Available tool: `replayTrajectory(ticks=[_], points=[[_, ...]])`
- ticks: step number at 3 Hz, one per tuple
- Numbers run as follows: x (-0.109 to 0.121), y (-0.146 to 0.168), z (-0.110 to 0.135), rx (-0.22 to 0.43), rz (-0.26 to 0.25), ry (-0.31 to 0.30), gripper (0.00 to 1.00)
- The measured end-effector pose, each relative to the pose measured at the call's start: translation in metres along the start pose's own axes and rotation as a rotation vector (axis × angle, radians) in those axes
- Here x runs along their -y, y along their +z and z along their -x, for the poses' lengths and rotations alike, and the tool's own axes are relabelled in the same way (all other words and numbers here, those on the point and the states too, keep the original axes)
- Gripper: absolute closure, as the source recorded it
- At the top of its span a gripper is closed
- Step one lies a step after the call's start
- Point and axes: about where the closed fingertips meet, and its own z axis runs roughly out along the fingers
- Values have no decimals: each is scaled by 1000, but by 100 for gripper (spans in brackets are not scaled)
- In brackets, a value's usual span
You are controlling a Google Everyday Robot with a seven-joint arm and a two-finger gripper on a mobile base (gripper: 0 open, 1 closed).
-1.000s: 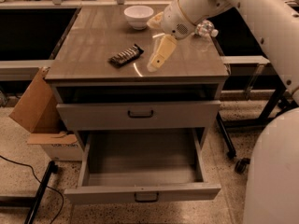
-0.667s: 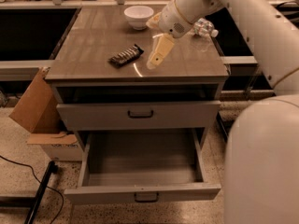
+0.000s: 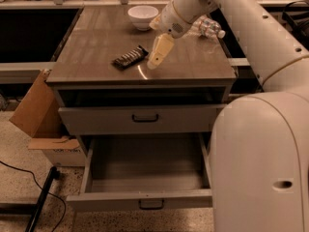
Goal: Place rxbar chocolate into middle drawer
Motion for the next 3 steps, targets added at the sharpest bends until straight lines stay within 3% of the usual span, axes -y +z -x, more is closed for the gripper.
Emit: replayTrajectory(ticks=[1, 3], points=[[9, 8, 8, 19, -54, 42, 0], [18, 42, 13, 65, -108, 214, 0]])
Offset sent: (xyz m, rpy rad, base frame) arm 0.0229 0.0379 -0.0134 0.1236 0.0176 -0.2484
